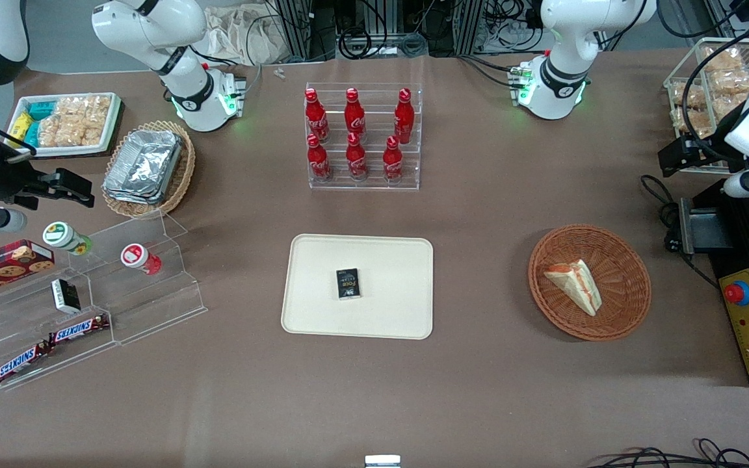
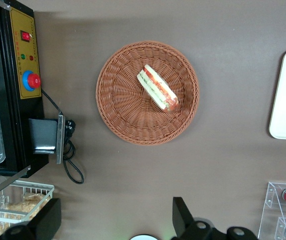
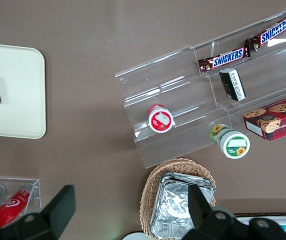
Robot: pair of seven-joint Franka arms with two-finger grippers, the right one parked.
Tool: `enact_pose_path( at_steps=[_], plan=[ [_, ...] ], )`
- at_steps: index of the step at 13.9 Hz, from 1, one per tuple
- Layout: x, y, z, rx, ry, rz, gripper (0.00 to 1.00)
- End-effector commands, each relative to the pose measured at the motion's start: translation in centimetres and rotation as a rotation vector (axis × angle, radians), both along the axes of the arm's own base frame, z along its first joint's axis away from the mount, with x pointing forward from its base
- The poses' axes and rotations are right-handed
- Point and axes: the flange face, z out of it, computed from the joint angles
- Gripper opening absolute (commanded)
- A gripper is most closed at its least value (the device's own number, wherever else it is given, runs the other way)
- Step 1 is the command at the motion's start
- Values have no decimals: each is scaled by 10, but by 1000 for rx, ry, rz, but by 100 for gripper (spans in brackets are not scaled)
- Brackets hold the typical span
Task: Place sandwich from basket to tray
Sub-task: 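Move the left gripper toward the wicker basket with the sandwich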
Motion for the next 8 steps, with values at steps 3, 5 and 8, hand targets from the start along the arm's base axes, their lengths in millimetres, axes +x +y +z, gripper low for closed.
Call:
enact_pose_path(
  at_steps=[3, 5, 8],
  plan=[
    [1, 3, -4, -17, -19, -4, 100],
    [10, 2, -18, -16, 4, -4, 100],
    [24, 2, -46, -20, 24, -4, 100]
  ],
)
